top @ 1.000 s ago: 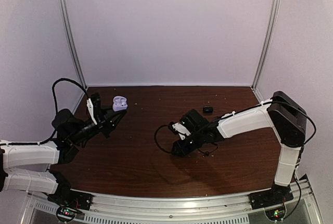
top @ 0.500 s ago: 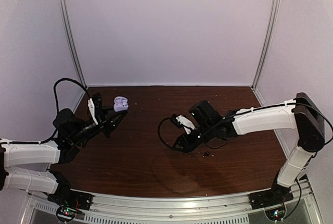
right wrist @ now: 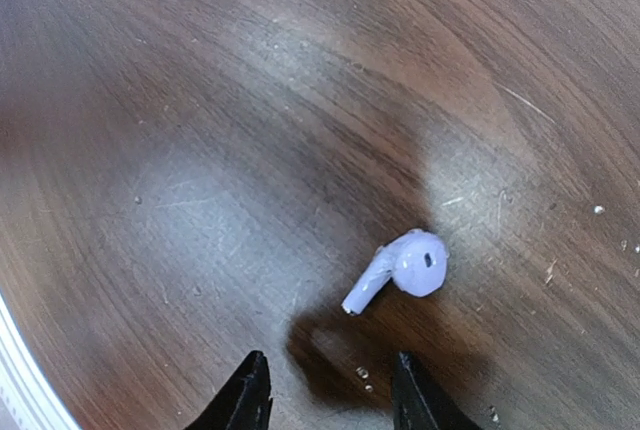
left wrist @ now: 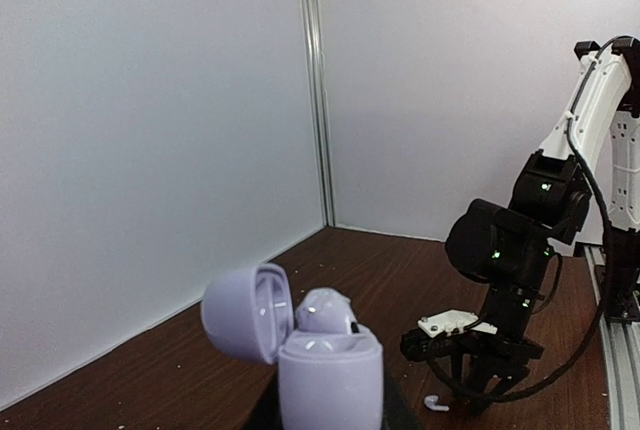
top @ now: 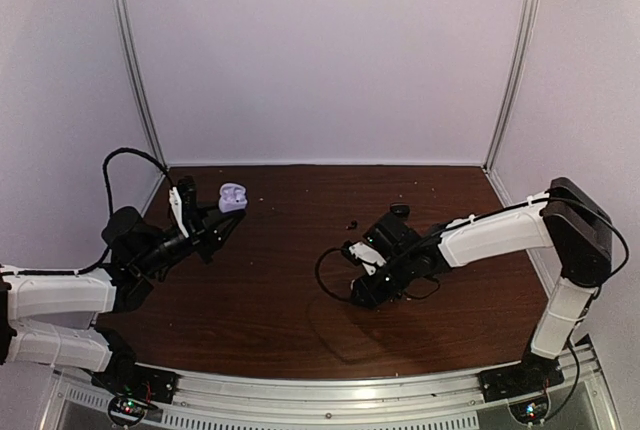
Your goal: Insert the wireless bluetooth earbuds into the charging case
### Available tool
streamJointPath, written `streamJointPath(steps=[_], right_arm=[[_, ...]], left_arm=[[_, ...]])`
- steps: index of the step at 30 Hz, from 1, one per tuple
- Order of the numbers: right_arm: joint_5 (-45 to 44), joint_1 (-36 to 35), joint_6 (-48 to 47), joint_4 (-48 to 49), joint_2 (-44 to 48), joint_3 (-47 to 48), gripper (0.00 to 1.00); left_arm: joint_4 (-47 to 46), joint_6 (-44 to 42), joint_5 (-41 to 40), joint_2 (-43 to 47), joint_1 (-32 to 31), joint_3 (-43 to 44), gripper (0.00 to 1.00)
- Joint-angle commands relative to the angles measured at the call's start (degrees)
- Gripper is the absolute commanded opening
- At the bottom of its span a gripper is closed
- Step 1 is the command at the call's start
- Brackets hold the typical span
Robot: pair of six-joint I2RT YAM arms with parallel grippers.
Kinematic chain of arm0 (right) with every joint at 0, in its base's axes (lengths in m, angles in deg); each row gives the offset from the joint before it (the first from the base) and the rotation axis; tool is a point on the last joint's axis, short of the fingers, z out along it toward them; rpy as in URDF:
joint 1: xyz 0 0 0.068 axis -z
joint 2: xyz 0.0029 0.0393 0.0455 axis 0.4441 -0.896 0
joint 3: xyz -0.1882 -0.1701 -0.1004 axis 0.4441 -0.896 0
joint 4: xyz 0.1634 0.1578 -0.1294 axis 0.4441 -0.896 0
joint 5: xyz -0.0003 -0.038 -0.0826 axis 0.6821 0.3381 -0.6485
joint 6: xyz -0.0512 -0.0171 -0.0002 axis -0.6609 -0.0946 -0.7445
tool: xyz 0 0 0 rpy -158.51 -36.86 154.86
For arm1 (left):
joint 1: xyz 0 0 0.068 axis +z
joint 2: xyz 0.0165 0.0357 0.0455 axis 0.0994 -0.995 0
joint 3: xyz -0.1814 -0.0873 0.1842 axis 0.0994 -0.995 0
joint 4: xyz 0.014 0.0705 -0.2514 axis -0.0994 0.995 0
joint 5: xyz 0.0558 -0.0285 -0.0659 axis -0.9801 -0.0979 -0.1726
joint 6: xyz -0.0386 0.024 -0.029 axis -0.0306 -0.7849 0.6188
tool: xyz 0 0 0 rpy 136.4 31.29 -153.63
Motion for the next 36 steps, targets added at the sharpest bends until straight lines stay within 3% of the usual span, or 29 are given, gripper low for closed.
streamJointPath(steps=[1,24,29,36], right_arm=[[-3.1,0.0,1.3,2.5,-2.2,-0.7,0.44],[0.7,-1.9,2.3,8.0,-8.0,4.2,0.44],[1.8,-1.4,-0.8,12.7,-1.6,0.1,0.43],[1.4,1.0,-2.2,27.0,11.6,-11.9,0.44]], left_arm=[[-2.6,-0.4,0.1,0.5,-0.2,1.0,0.00],[-2.1,-0.5,-0.2,0.9,-0.2,0.9,0.00],[-2.3,-0.5,-0.1,0.9,-0.2,0.9,0.00],[-2.4,-0.6,0.1,0.8,-0.3,1.0,0.00]])
